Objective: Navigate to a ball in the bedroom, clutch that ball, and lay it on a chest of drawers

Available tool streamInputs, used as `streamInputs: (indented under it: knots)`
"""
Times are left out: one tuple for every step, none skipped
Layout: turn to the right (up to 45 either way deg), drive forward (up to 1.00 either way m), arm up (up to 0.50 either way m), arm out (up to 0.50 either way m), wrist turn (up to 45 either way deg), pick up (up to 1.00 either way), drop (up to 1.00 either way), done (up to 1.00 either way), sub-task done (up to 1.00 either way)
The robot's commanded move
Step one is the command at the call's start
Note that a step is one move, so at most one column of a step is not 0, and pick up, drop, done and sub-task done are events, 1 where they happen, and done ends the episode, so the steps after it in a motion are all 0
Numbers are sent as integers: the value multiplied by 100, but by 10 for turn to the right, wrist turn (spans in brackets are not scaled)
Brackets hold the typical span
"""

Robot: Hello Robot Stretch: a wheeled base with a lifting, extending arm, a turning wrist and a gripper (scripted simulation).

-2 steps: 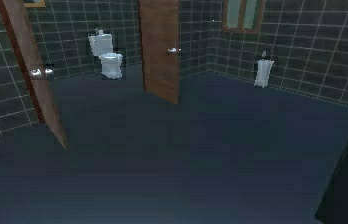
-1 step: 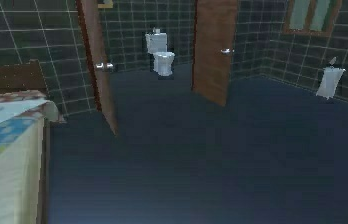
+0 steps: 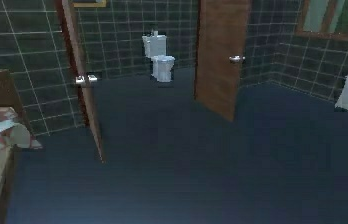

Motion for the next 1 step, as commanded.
streamInputs:
  knots:
    - [0, 100, 0, 0, 0, 0, 0, 0, 0]
